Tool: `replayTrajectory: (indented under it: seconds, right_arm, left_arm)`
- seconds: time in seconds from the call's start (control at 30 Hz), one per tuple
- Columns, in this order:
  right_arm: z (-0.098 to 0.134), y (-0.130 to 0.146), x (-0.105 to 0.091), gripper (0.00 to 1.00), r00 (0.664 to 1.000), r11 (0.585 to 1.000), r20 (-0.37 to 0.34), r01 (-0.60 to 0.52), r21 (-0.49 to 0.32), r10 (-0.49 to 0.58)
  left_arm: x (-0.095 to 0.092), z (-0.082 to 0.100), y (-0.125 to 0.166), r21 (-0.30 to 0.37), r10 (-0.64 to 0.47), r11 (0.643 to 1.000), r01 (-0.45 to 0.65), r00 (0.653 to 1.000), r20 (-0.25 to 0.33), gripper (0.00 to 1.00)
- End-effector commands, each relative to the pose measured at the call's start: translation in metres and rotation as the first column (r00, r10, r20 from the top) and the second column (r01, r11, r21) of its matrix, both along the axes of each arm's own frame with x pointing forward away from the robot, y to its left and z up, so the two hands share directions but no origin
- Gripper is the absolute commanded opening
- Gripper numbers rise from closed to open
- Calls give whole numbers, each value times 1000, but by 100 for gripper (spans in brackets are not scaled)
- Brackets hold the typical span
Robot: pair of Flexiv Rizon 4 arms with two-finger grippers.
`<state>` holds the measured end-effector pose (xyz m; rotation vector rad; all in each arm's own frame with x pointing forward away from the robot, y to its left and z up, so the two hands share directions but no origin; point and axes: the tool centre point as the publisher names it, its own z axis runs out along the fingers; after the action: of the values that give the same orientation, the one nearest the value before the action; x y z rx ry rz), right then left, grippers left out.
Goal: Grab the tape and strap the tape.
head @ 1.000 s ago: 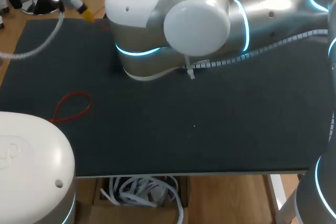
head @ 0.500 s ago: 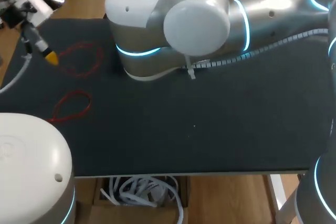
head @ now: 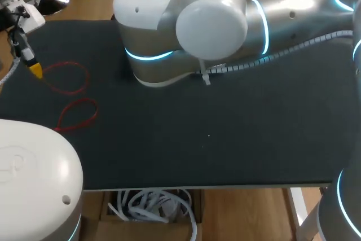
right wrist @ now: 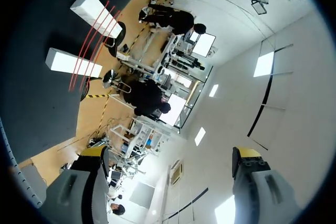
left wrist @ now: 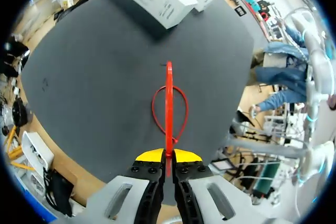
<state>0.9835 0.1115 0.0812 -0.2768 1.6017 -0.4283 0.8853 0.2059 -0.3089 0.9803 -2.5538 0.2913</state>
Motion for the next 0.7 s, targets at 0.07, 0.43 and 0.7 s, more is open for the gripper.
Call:
replayTrajectory:
  seconds: [0.07,0.43,0.7]
  right_arm:
    - [2,-1,0,100,1000,1000,-4,-3,-2,3]
    - [2,-1,0,100,1000,1000,-4,-3,-2,3]
    - [2,-1,0,100,1000,1000,-4,-3,-2,3]
  left_arm:
    - [-4,-4,11,-37,22,999,-21,1000,11,0]
    - [-4,-4,11,-37,22,999,-21,1000,11,100]
    - [-4,-4,11,-37,22,999,-21,1000,11,100]
